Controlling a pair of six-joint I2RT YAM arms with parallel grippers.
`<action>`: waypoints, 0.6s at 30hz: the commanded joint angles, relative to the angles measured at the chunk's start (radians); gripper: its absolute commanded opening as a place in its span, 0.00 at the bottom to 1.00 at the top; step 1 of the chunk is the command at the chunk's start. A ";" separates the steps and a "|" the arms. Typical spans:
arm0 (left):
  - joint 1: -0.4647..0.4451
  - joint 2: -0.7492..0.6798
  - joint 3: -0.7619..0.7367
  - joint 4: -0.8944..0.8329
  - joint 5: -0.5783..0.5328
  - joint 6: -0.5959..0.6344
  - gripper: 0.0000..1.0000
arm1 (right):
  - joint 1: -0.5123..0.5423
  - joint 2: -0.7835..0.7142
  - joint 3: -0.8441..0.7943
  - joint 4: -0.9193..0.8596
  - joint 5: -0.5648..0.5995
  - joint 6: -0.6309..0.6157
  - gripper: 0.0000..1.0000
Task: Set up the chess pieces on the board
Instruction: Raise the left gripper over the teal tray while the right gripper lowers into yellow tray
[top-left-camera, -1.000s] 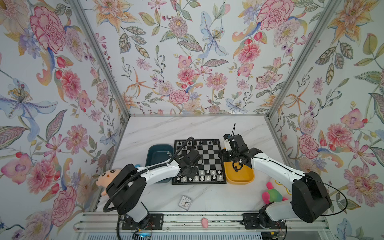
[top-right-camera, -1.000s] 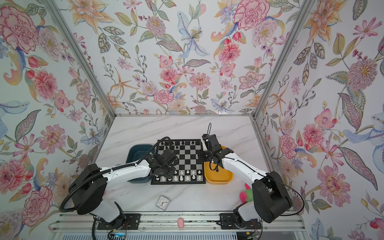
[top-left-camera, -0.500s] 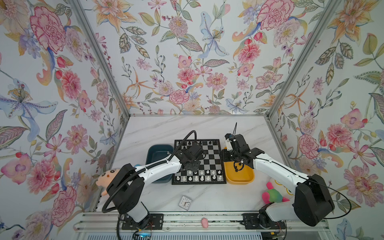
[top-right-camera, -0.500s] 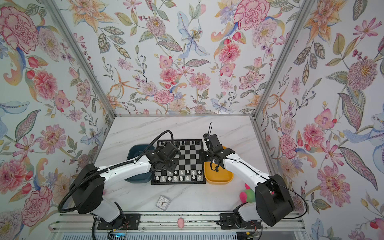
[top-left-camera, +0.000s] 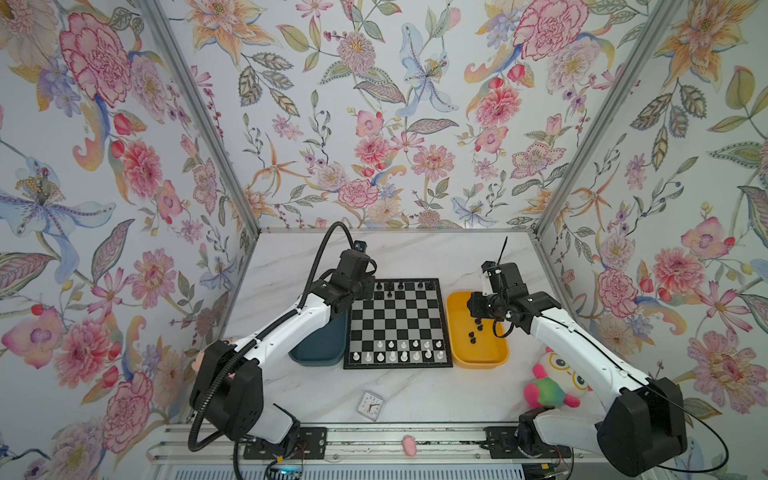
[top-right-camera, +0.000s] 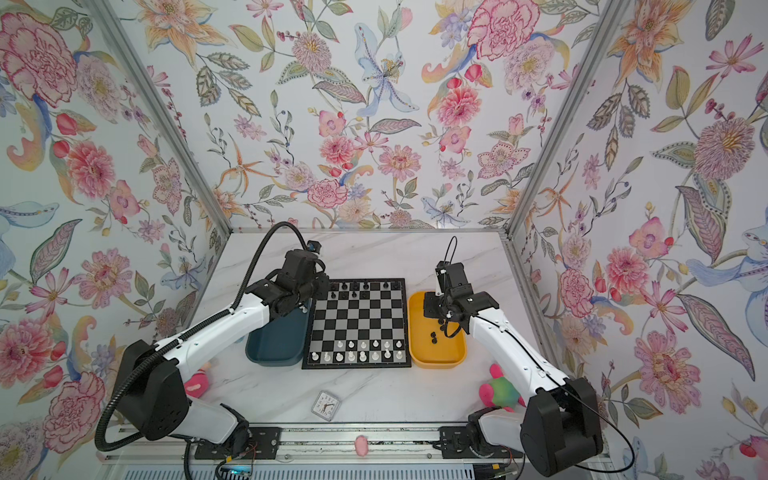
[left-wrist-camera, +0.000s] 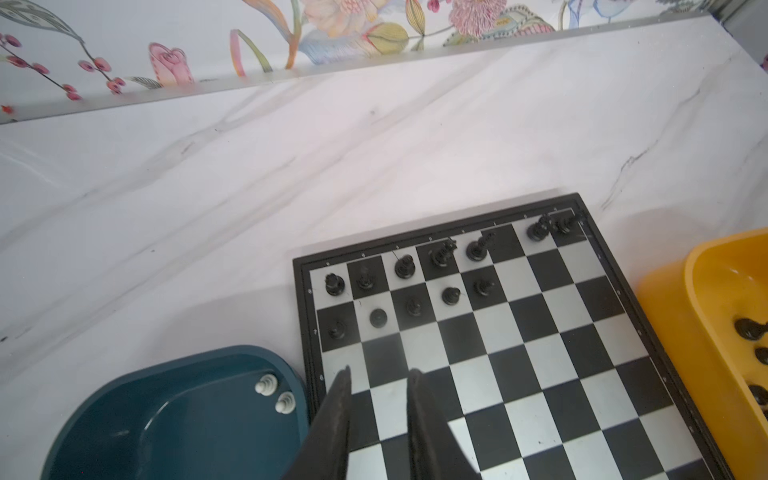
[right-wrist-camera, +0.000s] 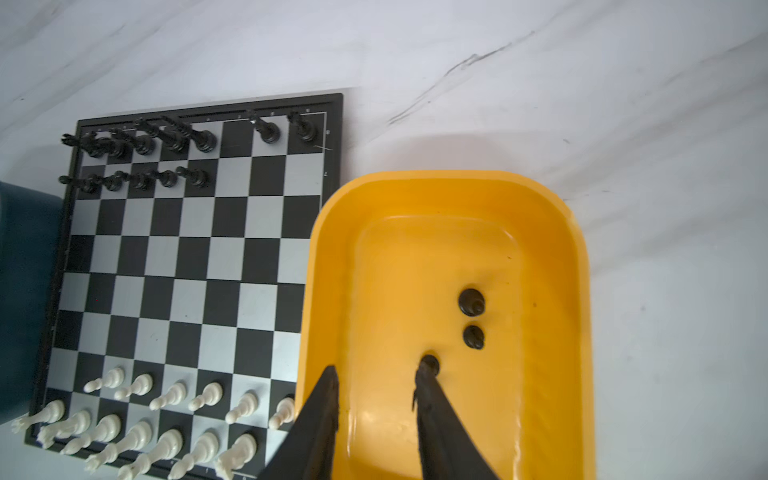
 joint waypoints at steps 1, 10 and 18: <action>0.047 -0.017 -0.001 0.076 0.000 0.031 0.26 | -0.030 -0.016 0.030 -0.091 0.032 -0.023 0.34; 0.116 -0.132 -0.194 0.370 0.064 0.019 0.26 | -0.096 0.079 0.057 -0.130 0.036 -0.049 0.34; 0.123 -0.221 -0.331 0.528 0.042 0.011 0.29 | -0.114 0.206 0.070 -0.103 0.028 -0.073 0.32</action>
